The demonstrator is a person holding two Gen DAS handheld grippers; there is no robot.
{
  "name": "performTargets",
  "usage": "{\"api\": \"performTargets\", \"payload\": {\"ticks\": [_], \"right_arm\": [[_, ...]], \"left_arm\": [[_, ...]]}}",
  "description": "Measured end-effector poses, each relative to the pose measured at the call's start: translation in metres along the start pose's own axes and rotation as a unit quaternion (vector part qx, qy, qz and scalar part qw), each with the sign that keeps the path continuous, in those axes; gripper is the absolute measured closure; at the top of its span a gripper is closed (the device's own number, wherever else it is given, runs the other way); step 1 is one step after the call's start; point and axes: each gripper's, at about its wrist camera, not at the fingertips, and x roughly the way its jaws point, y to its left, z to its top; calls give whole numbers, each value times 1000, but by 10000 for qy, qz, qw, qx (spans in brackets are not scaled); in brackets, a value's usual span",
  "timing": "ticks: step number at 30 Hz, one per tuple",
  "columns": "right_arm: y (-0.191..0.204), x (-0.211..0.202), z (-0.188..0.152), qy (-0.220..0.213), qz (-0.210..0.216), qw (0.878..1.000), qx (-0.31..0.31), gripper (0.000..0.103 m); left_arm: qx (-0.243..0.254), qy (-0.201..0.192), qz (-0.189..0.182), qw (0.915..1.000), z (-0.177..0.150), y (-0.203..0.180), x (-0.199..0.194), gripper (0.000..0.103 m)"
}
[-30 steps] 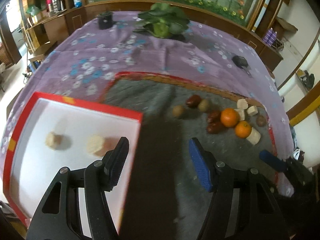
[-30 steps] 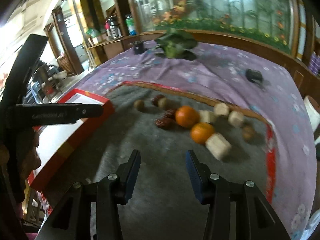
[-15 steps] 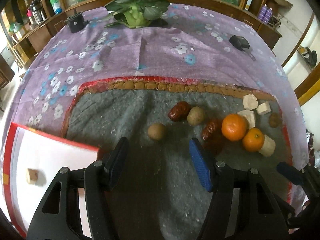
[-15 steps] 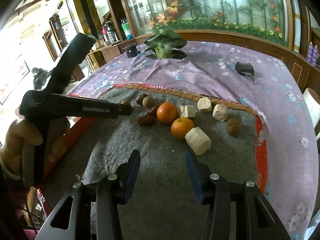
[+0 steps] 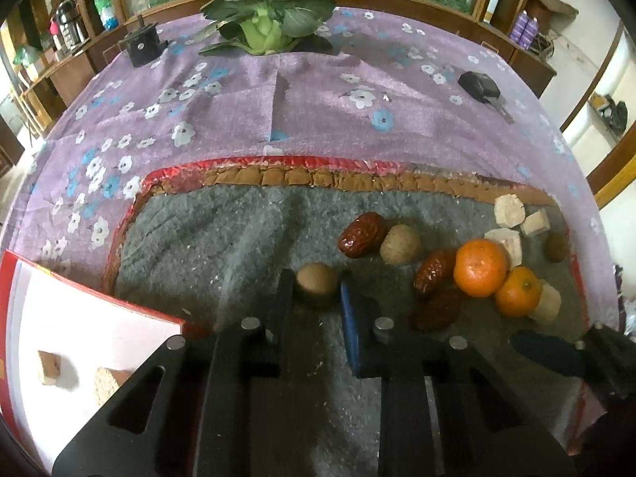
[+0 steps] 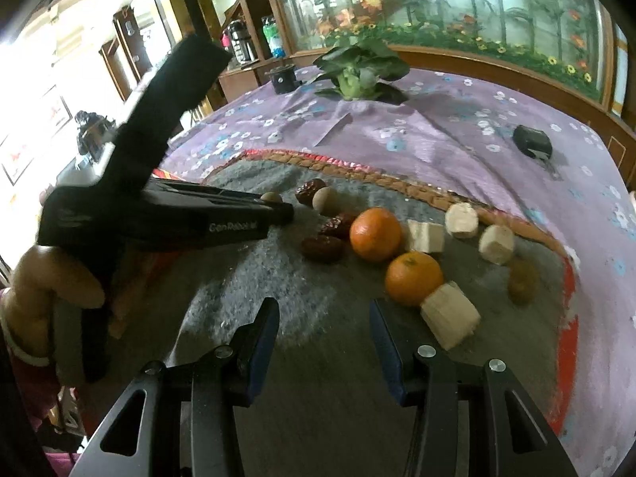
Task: Organize fruits
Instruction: 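Grasp a brown round fruit with the left gripper while the right grasps a red date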
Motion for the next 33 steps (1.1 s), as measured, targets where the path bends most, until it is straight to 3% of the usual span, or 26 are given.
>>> {"api": "performTargets", "payload": {"ticks": [14,18,25,33], "right_arm": [[12,40,34,26,-307,9995,1,57],[15,45,30,216,-692,9972,-206,72],[10,14,17,-46,-449,9990,-52,74],[42,-25,10,-369,-249,9988,-215,74]], "left_arm": [[-172,-459,-202,9986,-14,13,-58,82],[-194,-586,-139,9980,-21,19,-71,82],[-367,-597,-180,9974,-37,34,-80,82],[-495,-774,-94,9957,-60,51,-104,82]]}}
